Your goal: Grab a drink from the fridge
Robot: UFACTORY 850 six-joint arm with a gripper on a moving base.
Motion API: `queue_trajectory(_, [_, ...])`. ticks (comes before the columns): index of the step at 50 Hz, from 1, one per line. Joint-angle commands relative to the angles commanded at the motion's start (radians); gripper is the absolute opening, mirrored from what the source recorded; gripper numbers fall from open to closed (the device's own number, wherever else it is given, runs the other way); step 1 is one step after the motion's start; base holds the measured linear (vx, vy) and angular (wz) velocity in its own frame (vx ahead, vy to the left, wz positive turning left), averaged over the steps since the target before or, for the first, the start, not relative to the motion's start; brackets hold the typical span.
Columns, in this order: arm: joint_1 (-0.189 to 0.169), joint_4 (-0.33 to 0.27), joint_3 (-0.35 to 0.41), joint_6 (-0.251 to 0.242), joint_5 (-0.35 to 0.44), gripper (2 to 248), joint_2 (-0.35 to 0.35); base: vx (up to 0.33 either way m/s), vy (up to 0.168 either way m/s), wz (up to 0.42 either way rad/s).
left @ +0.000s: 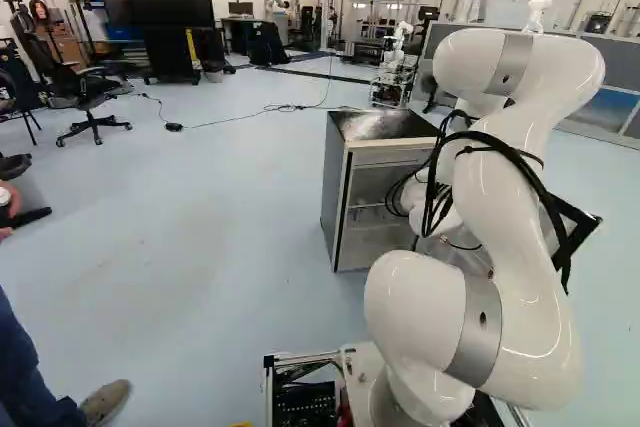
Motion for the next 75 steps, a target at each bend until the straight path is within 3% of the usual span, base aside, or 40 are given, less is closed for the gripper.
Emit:
queue_trajectory(42, [-0.005,0.000,0.042,0.000,0.054,94,0.031,0.000,0.000,0.000])
queue_trajectory(60, [-0.005,0.000,0.069,0.000,0.054,94,0.088,0.000,0.000,0.000])
queue_trajectory(75, [-0.005,0.000,0.160,0.000,0.054,91,0.177,0.000,0.000,0.000])
